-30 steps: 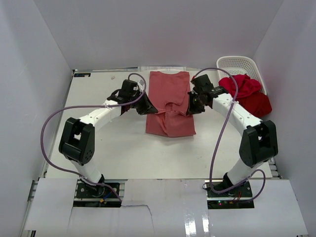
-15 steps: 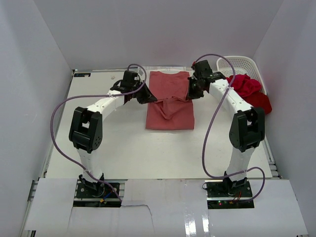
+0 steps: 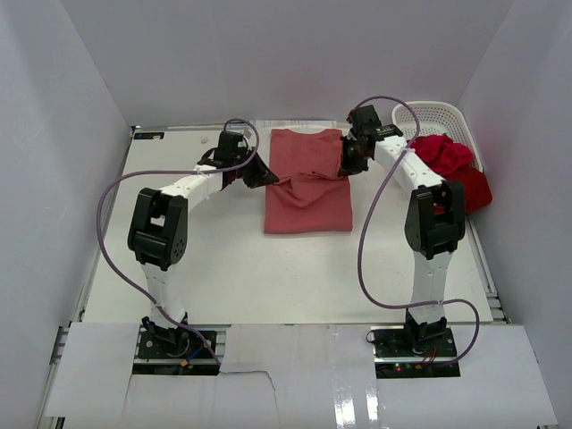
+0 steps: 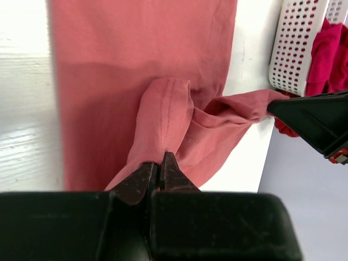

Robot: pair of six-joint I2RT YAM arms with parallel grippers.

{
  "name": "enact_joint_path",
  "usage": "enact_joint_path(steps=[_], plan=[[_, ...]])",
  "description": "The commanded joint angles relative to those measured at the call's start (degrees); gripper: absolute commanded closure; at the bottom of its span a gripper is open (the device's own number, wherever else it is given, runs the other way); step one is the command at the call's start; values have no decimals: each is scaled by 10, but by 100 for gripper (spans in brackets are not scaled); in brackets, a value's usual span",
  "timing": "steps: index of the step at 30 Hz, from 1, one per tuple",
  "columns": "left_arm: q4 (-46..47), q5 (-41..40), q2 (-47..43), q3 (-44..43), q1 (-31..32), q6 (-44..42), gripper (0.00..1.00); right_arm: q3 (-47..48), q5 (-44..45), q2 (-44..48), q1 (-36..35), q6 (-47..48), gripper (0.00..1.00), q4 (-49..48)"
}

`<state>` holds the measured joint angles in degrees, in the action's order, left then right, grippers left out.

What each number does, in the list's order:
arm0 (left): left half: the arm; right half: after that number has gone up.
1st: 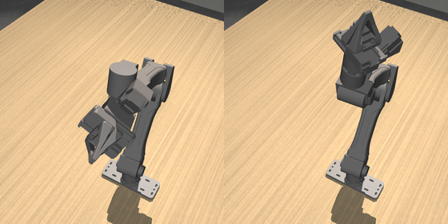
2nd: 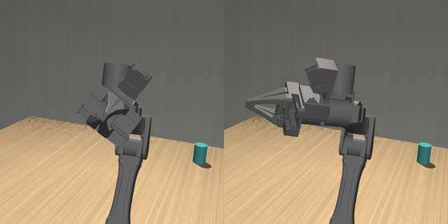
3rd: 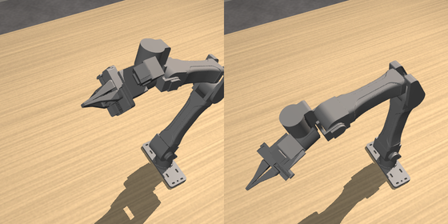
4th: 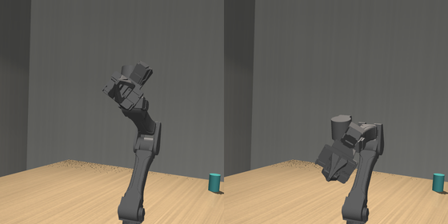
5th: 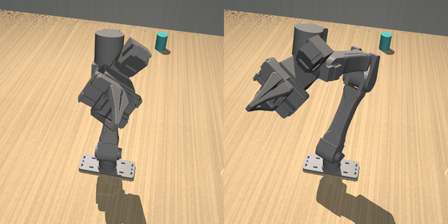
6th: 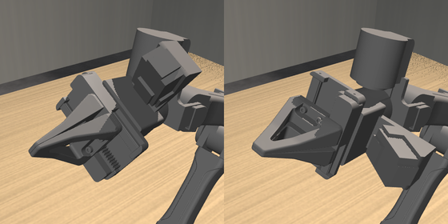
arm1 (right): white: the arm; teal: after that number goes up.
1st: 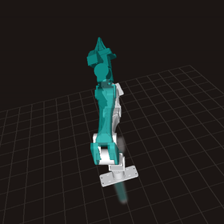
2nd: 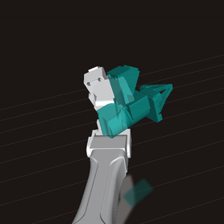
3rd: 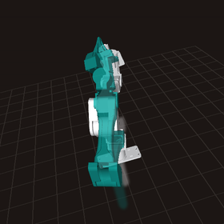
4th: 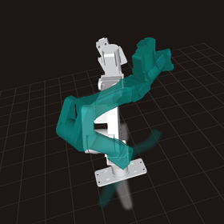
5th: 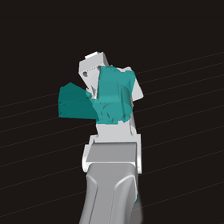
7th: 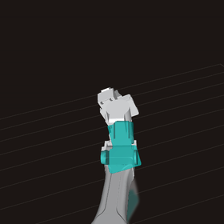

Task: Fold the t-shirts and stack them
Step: Fold the folded rectangular tshirt in 1/3 of the way

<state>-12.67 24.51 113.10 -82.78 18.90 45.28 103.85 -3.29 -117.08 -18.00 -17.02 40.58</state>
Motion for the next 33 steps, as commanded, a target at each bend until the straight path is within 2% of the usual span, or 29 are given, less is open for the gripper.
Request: enact_joint_path(steps=[1, 2, 19, 33], plan=[[38, 0, -30, 8, -13, 9, 99, 31, -7, -19, 6, 13, 92, -1], [42, -1, -26, 6, -13, 10, 96, 33, -7, -26, 6, 13, 92, -2], [84, 55, 43, -27, -20, 17, 95, 63, -16, -67, 17, 10, 92, -23], [92, 45, 66, -33, -27, 23, 95, 100, -23, -105, 24, 12, 91, -26]])
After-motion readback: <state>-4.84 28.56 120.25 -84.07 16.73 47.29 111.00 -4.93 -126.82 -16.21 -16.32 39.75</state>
